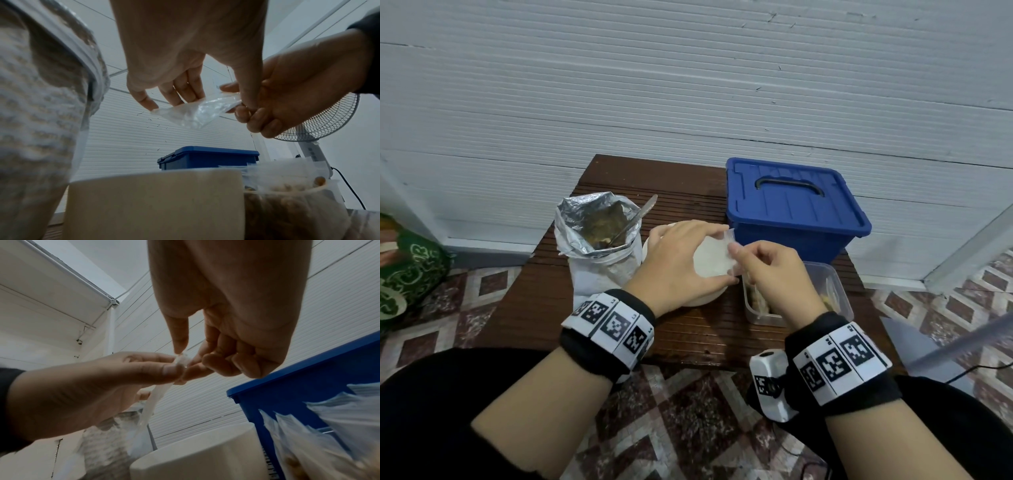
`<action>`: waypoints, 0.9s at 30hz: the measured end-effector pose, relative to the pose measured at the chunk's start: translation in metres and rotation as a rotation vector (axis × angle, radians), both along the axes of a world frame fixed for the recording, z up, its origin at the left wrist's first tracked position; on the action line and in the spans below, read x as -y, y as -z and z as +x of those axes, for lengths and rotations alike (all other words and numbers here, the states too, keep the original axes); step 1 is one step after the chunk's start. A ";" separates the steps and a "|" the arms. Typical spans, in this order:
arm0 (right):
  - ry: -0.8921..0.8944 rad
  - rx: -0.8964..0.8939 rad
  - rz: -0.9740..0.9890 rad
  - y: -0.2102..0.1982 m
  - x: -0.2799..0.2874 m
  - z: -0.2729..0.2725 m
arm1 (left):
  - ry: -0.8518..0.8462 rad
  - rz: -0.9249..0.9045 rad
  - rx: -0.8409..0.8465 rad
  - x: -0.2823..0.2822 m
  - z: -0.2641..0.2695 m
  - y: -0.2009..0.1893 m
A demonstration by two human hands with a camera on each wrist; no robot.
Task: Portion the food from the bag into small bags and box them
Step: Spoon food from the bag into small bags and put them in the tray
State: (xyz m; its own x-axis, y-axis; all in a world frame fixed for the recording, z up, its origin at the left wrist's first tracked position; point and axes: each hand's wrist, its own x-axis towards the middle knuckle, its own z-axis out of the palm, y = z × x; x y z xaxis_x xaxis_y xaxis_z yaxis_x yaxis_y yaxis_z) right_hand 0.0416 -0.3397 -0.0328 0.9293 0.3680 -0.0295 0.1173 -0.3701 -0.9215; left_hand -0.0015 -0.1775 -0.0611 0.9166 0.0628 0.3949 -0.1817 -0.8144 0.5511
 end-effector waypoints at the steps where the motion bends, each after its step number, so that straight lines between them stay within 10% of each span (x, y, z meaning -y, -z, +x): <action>1: 0.022 -0.011 0.019 0.000 0.001 0.001 | 0.001 -0.012 0.003 -0.001 0.000 0.001; 27: 0.046 0.058 -0.045 -0.008 0.008 0.004 | 0.040 -0.239 0.030 -0.005 -0.001 -0.004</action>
State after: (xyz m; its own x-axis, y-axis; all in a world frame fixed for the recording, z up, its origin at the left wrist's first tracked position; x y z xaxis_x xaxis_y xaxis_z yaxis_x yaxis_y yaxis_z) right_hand 0.0456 -0.3472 -0.0249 0.9457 0.3249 0.0092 0.1519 -0.4168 -0.8962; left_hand -0.0026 -0.1726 -0.0569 0.9081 0.1218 0.4007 -0.2304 -0.6536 0.7209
